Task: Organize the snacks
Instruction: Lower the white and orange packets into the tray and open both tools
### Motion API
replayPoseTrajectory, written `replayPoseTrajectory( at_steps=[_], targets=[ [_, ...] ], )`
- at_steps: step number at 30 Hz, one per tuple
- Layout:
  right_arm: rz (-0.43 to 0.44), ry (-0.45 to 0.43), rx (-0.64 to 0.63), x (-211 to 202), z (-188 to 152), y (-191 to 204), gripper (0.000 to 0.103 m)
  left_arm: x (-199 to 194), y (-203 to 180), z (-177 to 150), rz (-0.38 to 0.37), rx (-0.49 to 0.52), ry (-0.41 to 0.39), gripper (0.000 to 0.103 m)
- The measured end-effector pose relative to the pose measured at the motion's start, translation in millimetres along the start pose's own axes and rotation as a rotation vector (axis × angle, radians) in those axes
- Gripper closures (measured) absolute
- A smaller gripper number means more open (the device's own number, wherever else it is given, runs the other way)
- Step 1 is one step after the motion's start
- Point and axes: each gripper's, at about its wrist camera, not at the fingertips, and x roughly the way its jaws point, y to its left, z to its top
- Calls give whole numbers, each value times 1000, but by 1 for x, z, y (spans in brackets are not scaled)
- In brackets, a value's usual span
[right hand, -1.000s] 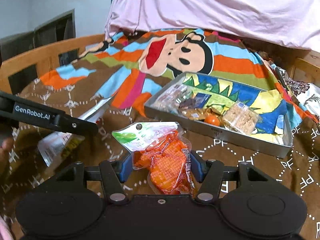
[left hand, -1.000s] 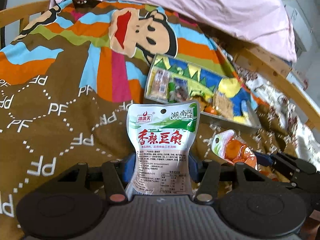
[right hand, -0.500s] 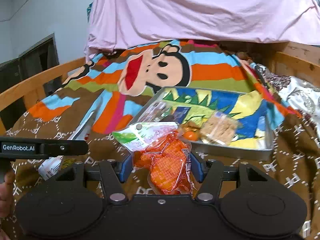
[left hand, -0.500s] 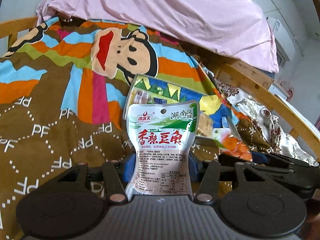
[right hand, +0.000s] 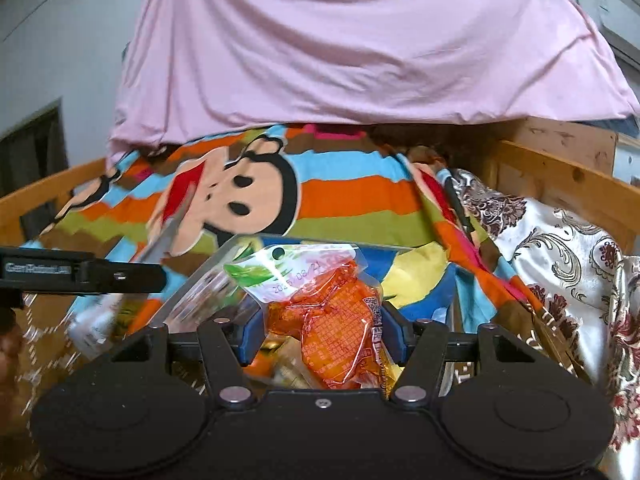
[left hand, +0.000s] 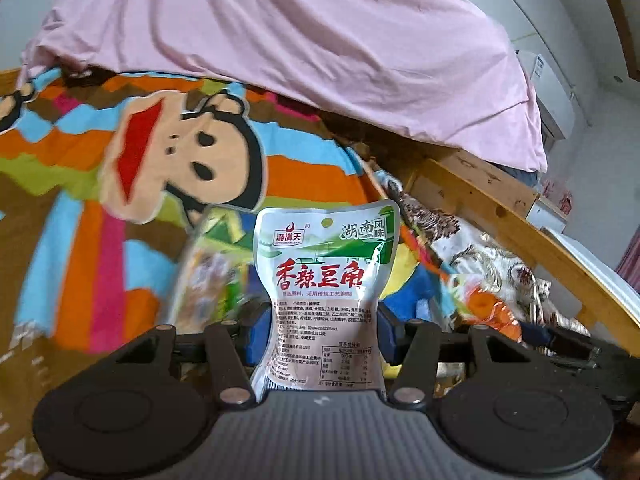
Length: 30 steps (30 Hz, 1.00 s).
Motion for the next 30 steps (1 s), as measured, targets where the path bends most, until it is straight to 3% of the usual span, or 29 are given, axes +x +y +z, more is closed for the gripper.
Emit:
replayPoseTrajectory(
  at_steps=[4,7,15,22,26,30],
  targets=[
    [-39,-17,1,22,5,-13,42,41,-16,11,-5,-14,5,45],
    [-51,4,92,37,10,-29,42,73,-22,16,1,-37,28,46],
    [-66,25,192,64,7,-50,42,139,-32,16,90,-60,116,46],
    [-94,85,384,102,-17,-73,42,160,-41,17,167,40,163,44],
    [-101,135,382,113,-27,-73,42,168,-42,16,183,52,181,43],
    [-85,128,410,113,-27,-74,40,176,-39,11,197,33,205,42]
  ],
)
